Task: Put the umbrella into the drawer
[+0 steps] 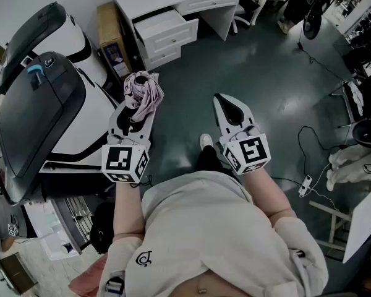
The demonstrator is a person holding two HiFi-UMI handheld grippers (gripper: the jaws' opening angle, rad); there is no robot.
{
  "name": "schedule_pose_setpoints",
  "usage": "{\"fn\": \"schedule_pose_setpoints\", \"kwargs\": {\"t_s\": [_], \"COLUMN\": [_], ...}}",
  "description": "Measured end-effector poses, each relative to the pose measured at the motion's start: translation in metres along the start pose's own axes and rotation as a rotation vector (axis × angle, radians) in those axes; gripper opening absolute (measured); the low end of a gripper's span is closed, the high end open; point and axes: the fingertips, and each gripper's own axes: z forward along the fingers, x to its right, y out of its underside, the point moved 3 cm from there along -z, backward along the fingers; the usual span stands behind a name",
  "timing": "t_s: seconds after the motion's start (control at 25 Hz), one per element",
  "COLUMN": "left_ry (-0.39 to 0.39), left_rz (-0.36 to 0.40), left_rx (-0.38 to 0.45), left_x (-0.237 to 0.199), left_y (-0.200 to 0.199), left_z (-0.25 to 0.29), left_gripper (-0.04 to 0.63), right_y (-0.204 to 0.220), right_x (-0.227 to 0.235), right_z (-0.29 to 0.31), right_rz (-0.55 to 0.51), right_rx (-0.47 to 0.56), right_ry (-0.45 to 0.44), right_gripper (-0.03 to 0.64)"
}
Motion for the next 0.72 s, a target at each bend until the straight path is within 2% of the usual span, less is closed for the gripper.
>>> {"fn": "schedule_pose_setpoints", "kwargs": {"t_s": [0.44, 0.72], "left_ry": [0.006, -0.008], "left_rz": [-0.006, -0.023], "left_rx": [0.006, -0.01], "left_x": [-0.003, -0.017], "left_y": [-0.001, 0.005], "left_z": [-0.003, 0.007], "left_gripper": [0.227, 0.227], "right_y": [0.006, 0.005], "right_x": [-0.004, -0.005], "right_z": [0.003, 0.028], "right_rz": [0.035, 0.018], "right_rx": [-0.004, -0.007], "right_ry": [0.014, -0.022], "right_gripper": [0.005, 0.006]}}
